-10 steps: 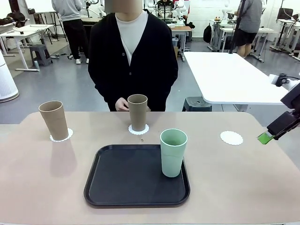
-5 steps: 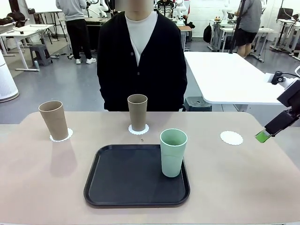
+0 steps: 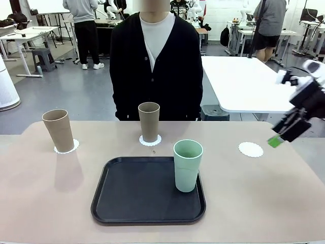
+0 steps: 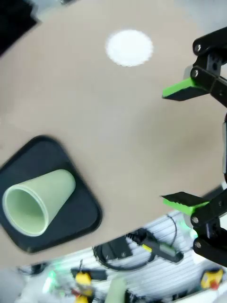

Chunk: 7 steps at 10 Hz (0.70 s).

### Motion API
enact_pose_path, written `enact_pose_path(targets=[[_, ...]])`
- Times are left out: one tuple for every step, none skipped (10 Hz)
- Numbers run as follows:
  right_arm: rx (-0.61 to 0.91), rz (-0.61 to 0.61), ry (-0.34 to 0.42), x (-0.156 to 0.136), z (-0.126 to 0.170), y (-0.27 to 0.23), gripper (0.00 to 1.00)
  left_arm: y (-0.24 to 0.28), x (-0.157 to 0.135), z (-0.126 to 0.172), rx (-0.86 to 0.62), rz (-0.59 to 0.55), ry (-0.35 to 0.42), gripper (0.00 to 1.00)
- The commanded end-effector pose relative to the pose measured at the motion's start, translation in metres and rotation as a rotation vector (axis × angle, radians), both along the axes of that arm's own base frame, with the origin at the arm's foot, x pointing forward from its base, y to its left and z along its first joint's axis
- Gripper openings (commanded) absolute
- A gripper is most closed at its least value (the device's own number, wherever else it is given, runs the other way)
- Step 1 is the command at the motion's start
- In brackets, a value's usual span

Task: Place coasters on the table and set cups on them.
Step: Take one Reusable plastic cup from the Flat Tray and place it on a coaster set by the human.

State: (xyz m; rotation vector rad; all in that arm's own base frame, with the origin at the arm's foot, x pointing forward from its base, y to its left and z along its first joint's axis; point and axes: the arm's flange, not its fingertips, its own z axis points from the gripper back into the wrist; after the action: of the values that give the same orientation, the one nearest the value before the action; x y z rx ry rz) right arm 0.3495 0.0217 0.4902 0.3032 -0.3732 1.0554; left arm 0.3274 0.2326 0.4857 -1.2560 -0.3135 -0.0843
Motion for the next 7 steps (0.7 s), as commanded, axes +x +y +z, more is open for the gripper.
enact_pose_path(targets=[[0.069, 0.214, -0.036, 0.045, -0.015, 0.019, 1.0, 0.002, -0.002, 0.002, -0.014, 0.0, -0.004, 1.0], [0.245, 0.372, -0.016, 0.054, -0.019, 0.03, 1.0, 0.002, -0.002, 0.002, -0.014, 0.0, -0.004, 1.0], [0.415, 0.492, -0.014, 0.056, -0.024, 0.034, 1.0, 0.002, -0.002, 0.002, -0.014, 0.0, -0.004, 1.0], [0.536, 0.539, -0.003, 0.059, -0.033, 0.035, 1.0, 0.002, -0.002, 0.002, -0.014, 0.0, -0.004, 1.0], [0.58, 0.556, -0.017, 0.061, -0.04, 0.038, 1.0, 0.002, -0.002, 0.002, -0.014, 0.0, -0.004, 1.0], [0.556, 0.582, -0.031, 0.061, -0.046, 0.043, 1.0, 0.002, -0.002, 0.002, -0.014, 0.0, -0.004, 1.0], [0.512, 0.56, -0.049, 0.058, -0.048, 0.046, 1.0, 0.002, -0.002, 0.002, -0.014, 0.0, -0.004, 1.0]])
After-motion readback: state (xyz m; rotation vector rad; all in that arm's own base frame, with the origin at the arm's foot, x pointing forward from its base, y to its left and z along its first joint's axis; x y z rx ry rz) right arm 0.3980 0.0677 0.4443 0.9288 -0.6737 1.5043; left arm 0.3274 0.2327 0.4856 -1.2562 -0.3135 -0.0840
